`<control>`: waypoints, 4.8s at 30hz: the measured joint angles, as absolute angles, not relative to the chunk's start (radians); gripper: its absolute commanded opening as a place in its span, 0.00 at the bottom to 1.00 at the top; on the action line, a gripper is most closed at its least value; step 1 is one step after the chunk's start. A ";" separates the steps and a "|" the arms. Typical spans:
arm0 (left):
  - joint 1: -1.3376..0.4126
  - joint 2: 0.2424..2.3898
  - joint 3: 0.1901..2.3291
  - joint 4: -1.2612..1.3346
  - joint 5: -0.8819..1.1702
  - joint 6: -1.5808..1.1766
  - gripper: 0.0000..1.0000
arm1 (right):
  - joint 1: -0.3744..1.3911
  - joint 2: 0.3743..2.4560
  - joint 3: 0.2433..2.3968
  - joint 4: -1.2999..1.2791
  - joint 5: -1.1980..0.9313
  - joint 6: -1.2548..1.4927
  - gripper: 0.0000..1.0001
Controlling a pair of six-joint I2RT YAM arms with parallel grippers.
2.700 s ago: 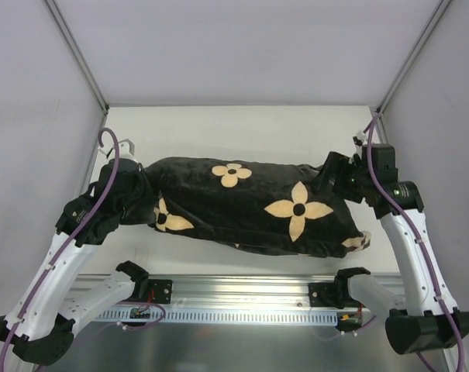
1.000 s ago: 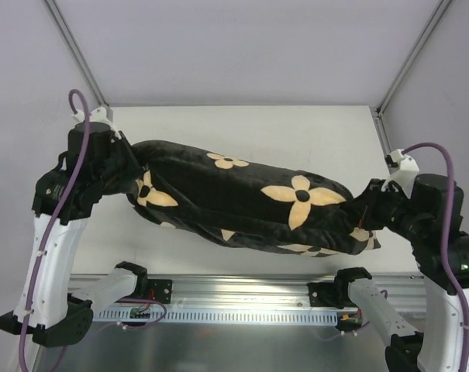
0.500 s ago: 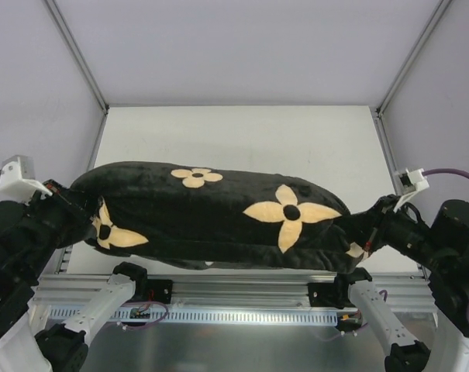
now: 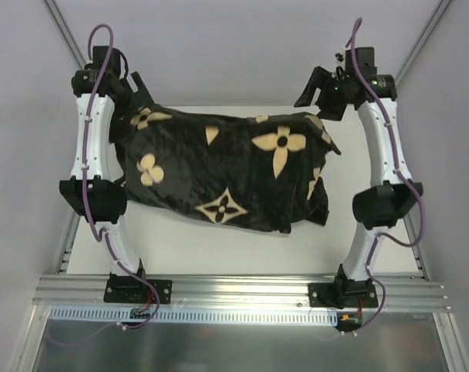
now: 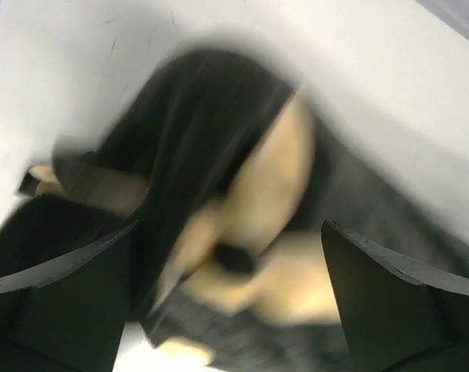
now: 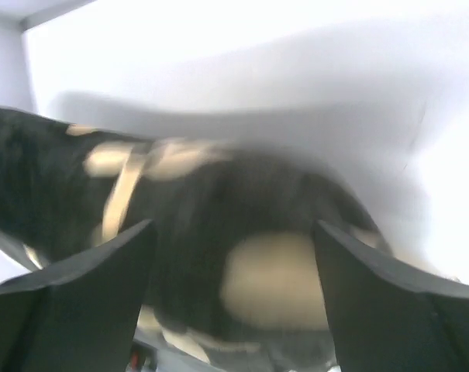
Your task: Remove the pillowcase from the pillow
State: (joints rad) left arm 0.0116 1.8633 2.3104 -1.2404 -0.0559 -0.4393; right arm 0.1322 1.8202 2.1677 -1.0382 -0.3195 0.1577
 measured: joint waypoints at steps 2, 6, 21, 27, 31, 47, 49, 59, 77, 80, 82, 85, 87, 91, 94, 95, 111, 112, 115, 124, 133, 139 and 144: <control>0.036 1.969 2.322 -1.182 -0.026 -0.430 0.99 | 0.126 1.989 2.349 -1.033 -0.277 0.155 0.92; 0.040 1.956 2.252 -1.186 -0.016 -0.413 0.99 | 0.116 1.950 2.223 -0.996 -0.205 0.146 0.96; -0.088 1.540 1.804 -1.053 -0.009 -0.381 0.95 | 0.102 1.544 1.468 -0.678 -0.227 0.168 0.82; -0.200 1.512 1.672 -1.022 0.001 -0.390 0.89 | 0.124 1.699 1.512 -0.620 -0.257 0.188 0.61; -0.252 1.470 1.633 -1.000 0.032 -0.403 0.85 | 0.192 1.835 1.584 -0.580 -0.278 0.200 0.01; -0.320 1.373 1.577 -0.967 0.052 -0.389 0.82 | 0.625 1.291 1.173 -0.469 -0.239 0.221 0.75; -0.376 1.382 1.578 -0.966 0.037 -0.380 0.82 | 0.524 1.217 1.123 -0.459 -0.226 0.229 0.75; -0.784 1.604 1.636 -0.953 -0.212 -0.350 0.78 | 0.361 1.152 0.925 -0.507 -0.214 0.258 0.84; -0.876 1.788 1.735 -0.951 -0.462 -0.324 0.36 | 0.348 1.091 0.909 -0.513 -0.225 0.258 0.85; -0.876 1.788 1.743 -0.950 -0.481 -0.321 0.20 | 0.348 1.091 0.895 -0.513 -0.233 0.258 0.85; -0.875 1.788 1.745 -0.950 -0.488 -0.315 0.13 | 0.348 1.091 0.887 -0.513 -0.239 0.259 0.85; -0.870 1.788 1.747 -0.949 -0.499 -0.304 0.06 | 0.349 1.090 0.885 -0.513 -0.244 0.260 0.85; -0.862 1.788 1.747 -0.949 -0.498 -0.302 0.02 | 0.350 1.085 0.885 -0.513 -0.245 0.261 0.85; -0.845 1.785 1.747 -0.948 -0.485 -0.302 0.00 | 0.352 1.069 0.884 -0.513 -0.245 0.262 0.86; -0.828 1.774 1.747 -0.947 -0.466 -0.307 0.00 | 0.363 1.061 0.884 -0.512 -0.245 0.268 0.86; -0.818 1.766 1.747 -0.947 -0.446 -0.313 0.00 | 0.374 1.061 0.885 -0.508 -0.245 0.275 0.86; -0.595 1.581 1.731 -0.910 -0.107 -0.423 0.00 | 0.715 1.420 1.185 -0.334 -0.180 0.428 0.91; -0.594 1.581 1.728 -0.910 -0.104 -0.428 0.00 | 0.728 1.441 1.210 -0.324 -0.167 0.437 0.90; -0.590 1.581 1.724 -0.910 -0.086 -0.436 0.00 | 0.762 1.512 1.283 -0.317 -0.117 0.466 0.76; -0.525 1.568 1.720 -0.910 -0.028 -0.458 0.00 | 0.789 1.640 1.323 -0.317 0.001 0.511 0.01; -0.379 1.518 1.720 -0.909 0.036 -0.458 0.00 | 0.774 1.284 0.978 -0.279 0.069 0.476 0.01; -0.335 1.515 1.720 -0.911 0.072 -0.465 0.00 | 0.726 1.065 0.773 -0.276 0.095 0.480 0.01; -0.320 1.525 1.722 -0.921 0.127 -0.488 0.00 | 0.609 1.024 0.656 -0.279 0.071 0.518 0.01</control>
State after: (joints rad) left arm -0.3202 1.5246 1.7218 -0.9207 0.1272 -0.4877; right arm 0.6086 1.0241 0.6556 -0.2790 0.0711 0.5179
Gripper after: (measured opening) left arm 0.010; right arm 0.013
